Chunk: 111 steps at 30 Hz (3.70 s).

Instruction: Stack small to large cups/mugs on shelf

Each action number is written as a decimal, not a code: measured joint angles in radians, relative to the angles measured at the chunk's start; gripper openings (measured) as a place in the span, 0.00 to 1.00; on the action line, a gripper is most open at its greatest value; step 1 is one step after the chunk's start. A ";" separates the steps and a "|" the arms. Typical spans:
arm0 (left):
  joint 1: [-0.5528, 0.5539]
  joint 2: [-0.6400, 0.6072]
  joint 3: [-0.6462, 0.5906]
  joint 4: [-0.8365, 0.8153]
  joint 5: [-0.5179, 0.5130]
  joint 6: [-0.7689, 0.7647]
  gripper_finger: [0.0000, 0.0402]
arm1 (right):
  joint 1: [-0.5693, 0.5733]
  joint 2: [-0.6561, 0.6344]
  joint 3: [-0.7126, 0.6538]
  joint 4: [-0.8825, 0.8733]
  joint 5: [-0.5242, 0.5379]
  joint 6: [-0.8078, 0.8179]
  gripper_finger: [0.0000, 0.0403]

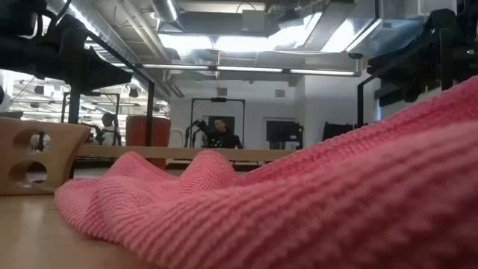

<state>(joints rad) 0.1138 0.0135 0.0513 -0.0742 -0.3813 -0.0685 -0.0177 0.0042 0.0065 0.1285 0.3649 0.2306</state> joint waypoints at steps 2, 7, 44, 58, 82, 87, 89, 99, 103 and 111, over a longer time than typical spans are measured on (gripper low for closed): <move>0.000 0.000 0.000 0.000 0.000 0.000 0.17 | 0.000 0.000 0.000 0.000 0.000 0.001 0.26; 0.000 0.000 0.000 0.000 0.000 0.000 0.17 | 0.000 0.000 0.000 0.000 0.000 0.001 0.26; 0.000 0.000 0.000 0.000 0.000 0.000 0.17 | 0.000 0.000 0.000 0.000 0.000 0.000 0.26; 0.000 0.000 0.000 0.000 0.000 0.000 0.17 | 0.000 0.000 0.000 0.000 0.000 0.000 0.26; 0.000 0.000 0.000 0.000 0.000 0.000 0.17 | 0.000 0.000 0.000 0.000 0.000 0.000 0.26; 0.000 0.000 0.000 0.000 0.000 0.000 0.17 | 0.000 0.000 0.000 0.000 0.000 0.000 0.26; 0.000 0.000 0.000 0.000 0.000 0.000 0.17 | 0.000 0.000 0.000 0.000 0.000 0.001 0.26; 0.000 0.000 0.000 0.000 0.000 0.000 0.17 | 0.000 0.000 0.000 0.000 0.000 0.000 0.26; 0.000 0.000 0.000 0.002 0.000 0.000 0.17 | 0.000 0.000 0.000 0.000 0.000 -0.001 0.26; -0.001 0.000 -0.003 0.093 0.035 -0.312 0.17 | 0.000 0.000 0.000 0.000 0.000 0.001 0.26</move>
<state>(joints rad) 0.1128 0.0139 0.0486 0.0189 -0.3461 -0.3804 -0.0176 0.0042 0.0063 0.1286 0.3649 0.2314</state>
